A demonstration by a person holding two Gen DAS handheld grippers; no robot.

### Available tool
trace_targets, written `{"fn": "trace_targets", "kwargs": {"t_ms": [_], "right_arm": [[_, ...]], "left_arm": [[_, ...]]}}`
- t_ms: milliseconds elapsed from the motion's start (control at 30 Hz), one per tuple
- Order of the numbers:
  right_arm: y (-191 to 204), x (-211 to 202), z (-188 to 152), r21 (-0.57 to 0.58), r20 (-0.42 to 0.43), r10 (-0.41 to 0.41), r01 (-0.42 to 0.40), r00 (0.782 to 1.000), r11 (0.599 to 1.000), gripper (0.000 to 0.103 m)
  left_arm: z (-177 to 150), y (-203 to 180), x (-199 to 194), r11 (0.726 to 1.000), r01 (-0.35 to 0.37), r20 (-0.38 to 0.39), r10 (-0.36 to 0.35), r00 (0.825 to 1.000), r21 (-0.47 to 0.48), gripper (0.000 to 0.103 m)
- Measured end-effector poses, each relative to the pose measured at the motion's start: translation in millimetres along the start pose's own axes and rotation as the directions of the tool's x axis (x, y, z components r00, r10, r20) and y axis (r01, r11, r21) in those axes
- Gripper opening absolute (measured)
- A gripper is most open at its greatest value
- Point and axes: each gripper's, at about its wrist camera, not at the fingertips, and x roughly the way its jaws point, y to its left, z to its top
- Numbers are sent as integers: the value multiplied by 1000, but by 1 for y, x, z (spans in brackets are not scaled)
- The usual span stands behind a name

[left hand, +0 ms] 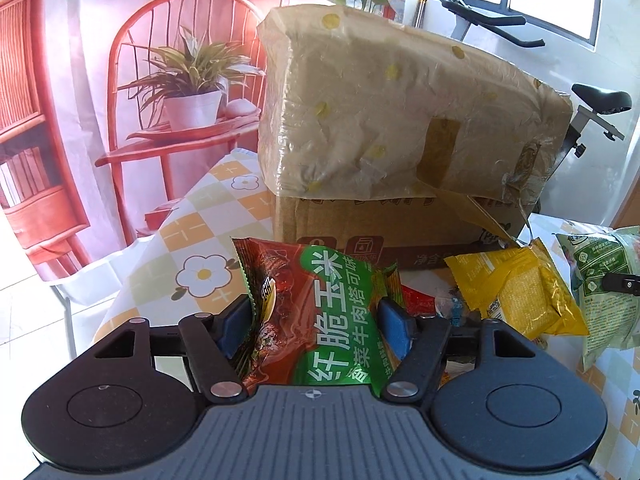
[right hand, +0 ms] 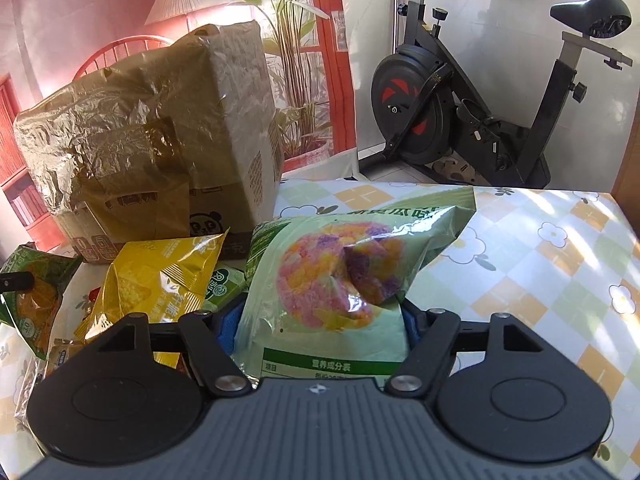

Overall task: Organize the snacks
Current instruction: 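Lift both held bags over the box and release them inside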

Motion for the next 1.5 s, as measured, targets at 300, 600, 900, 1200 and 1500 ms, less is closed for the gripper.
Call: {"fn": "trace_targets", "kwargs": {"t_ms": [300,600,900,1200,1500], "right_arm": [[2,-49,35,3,144,-36,36,989,999,73],[37,-85,112,-92,284,33,-7,958,996,73],[94,-53,208,-200,344,85,-15,935,980,74],[149,52,246,-321,208,62,9,976,947,74],[166,124,232,-338,-96,89,-117,991,934,76]], "left_arm": [[41,-14,-57,999,-30,179,23,984,34,69],[113,-36,-103,995,-59,355,26,934,82,69],[197,-66,-75,984,-123,395,62,917,131,69],[234,-73,2,964,-187,305,122,944,191,69],[224,-62,55,964,-124,160,88,983,233,82]]}}
